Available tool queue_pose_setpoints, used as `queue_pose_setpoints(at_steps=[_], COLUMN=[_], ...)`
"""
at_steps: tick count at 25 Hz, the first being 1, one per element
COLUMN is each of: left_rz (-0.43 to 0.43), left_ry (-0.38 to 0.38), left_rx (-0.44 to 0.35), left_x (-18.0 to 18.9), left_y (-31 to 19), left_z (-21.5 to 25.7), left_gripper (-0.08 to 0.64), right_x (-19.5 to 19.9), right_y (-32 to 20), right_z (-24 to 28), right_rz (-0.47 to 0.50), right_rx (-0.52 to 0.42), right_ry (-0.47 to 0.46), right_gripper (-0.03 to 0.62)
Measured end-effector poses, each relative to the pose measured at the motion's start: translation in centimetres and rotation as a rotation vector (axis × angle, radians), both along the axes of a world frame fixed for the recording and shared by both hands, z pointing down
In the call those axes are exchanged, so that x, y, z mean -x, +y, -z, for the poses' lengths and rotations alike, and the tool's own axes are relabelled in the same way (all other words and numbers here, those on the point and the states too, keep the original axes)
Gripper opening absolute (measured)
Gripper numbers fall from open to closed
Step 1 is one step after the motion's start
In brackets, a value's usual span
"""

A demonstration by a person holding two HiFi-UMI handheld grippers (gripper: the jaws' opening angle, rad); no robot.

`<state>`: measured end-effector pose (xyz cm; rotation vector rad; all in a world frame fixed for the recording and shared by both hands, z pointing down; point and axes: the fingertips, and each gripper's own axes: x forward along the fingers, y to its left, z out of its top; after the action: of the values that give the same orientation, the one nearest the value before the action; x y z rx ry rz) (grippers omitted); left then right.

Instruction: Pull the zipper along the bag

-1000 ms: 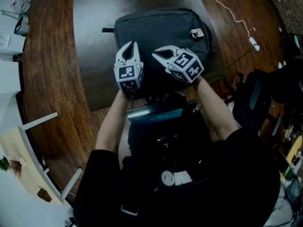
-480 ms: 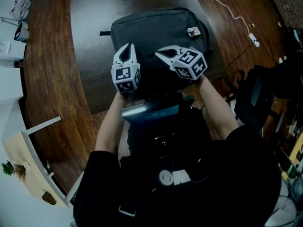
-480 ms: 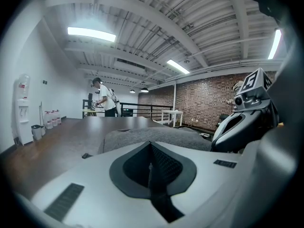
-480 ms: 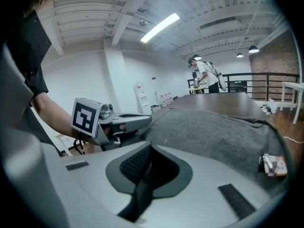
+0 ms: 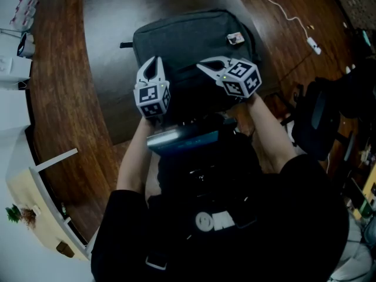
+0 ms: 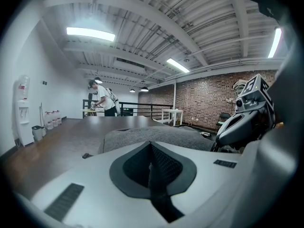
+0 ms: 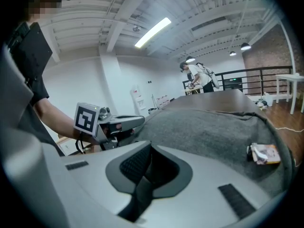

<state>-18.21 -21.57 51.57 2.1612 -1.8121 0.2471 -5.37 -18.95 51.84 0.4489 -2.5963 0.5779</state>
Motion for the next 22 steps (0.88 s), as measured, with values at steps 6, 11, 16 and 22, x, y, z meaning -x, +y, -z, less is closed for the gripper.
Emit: queue_pose_setpoints(at_steps=[6,11,16,22], left_rz=[0.001,0.003,0.005,0.007], left_ry=[0.001,-0.003,-0.008,-0.011], left_rx=[-0.001,0.001,0.004,0.004], left_x=[0.0,0.0,0.2,0.4], left_y=[0.0,0.2,0.2,0.1], left_z=[0.0,0.1,-0.1,-0.1], left_gripper=[0.002,0.002,0.002,0.002], right_x=[-1.8,-2.7,-3.2,-4.2], right_y=[-0.6,-0.7,-0.9,-1.4], right_z=[0.0,0.2,0.0,-0.5], right_rz=[-0.02,-0.022,-0.024,-0.028], right_rx=[0.01,0.008,0.026,0.047], right_ry=[-0.013,-0.013,-0.028,-0.041], right_gripper=[0.015,0.017,0.016,0.017])
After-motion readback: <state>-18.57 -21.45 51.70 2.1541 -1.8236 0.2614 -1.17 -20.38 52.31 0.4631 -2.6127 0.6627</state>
